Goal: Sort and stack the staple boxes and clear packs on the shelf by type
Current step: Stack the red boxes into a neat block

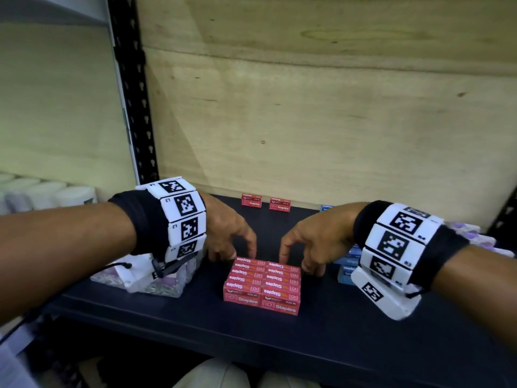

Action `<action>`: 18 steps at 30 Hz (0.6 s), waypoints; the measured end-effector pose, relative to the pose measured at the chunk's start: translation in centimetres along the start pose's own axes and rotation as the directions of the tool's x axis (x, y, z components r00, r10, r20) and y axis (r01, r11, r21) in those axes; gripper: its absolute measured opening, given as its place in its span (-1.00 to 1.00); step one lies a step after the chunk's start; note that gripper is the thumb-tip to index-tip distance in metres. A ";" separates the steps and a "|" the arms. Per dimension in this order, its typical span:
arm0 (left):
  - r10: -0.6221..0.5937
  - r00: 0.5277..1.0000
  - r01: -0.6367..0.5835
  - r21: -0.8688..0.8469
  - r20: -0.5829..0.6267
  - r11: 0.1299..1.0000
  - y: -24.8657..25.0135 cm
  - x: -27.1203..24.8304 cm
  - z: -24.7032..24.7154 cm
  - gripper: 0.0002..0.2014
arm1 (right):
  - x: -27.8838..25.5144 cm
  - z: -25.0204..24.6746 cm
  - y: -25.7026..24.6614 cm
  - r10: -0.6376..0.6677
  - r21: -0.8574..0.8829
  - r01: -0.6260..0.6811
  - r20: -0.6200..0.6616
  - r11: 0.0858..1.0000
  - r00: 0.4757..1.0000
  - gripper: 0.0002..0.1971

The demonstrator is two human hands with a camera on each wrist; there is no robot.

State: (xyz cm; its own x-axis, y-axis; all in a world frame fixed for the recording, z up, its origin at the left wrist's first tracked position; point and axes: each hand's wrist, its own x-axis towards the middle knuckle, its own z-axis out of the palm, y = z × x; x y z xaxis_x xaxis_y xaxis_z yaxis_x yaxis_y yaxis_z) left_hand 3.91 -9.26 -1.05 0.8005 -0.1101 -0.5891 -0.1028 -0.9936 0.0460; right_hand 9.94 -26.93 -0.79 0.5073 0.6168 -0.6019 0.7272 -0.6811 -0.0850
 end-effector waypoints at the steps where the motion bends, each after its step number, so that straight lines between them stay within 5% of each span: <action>1: 0.005 1.000 -0.005 0.000 -0.007 1.000 -0.2 0.1 -0.3 -0.63 | 0.1 -0.3 0.1 0.005 -0.014 -0.005 0.009 1.000 1.000 -0.57; 5: 0.003 0.999 -0.005 -0.037 -0.051 0.999 -1.2 0.7 -2.2 -0.63 | 1.0 -2.2 1.1 0.037 -0.073 -0.038 -0.016 0.997 0.999 -0.64; 11: -0.082 0.964 0.096 0.046 -0.251 0.994 -3.7 3.8 -6.1 -0.74 | 4.4 -6.4 3.4 0.064 -0.142 -0.101 -0.247 0.985 0.967 -0.78; 18: -0.114 0.932 0.165 0.122 -0.345 0.979 -7.4 9.9 -10.0 -0.66 | 9.0 -10.3 6.1 0.137 -0.245 -0.221 -0.320 0.944 0.938 -0.67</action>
State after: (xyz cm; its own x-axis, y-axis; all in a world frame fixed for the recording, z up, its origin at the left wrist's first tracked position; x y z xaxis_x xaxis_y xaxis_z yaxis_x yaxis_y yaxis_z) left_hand 18.49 -3.18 0.90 0.9612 0.0022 -0.2759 -0.0409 -0.9878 -0.1502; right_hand 23.70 -21.41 1.45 0.7231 0.6111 -0.3221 0.6874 -0.6829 0.2475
